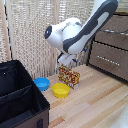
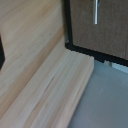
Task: Move your gripper towards the bottom drawer handle. Grasp the handle gently with your gripper. Apply gentle outward force to slide the bottom drawer open.
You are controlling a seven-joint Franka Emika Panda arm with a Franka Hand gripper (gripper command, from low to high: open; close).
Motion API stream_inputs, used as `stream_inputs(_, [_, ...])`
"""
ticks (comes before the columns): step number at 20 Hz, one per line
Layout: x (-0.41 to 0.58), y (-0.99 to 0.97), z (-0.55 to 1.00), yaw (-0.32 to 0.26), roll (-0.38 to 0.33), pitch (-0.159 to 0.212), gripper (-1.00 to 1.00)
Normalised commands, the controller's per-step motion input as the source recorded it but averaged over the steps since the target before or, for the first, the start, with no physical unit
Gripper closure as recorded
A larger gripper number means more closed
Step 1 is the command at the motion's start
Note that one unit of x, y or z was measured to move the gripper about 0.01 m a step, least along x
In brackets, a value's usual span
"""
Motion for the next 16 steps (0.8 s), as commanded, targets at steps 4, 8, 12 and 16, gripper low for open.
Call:
stream_inputs(4, [0.011,-0.47,-0.03,0.07,-0.303,-0.018,-1.0])
stream_inputs(8, [0.0,-0.7,0.09,0.035,-0.204,-0.04,-1.0])
stream_inputs(12, [0.0,-0.79,0.29,0.015,-0.134,-0.022,-1.0])
stream_inputs(16, [0.081,-0.62,0.19,0.026,-0.132,0.009,-1.0])
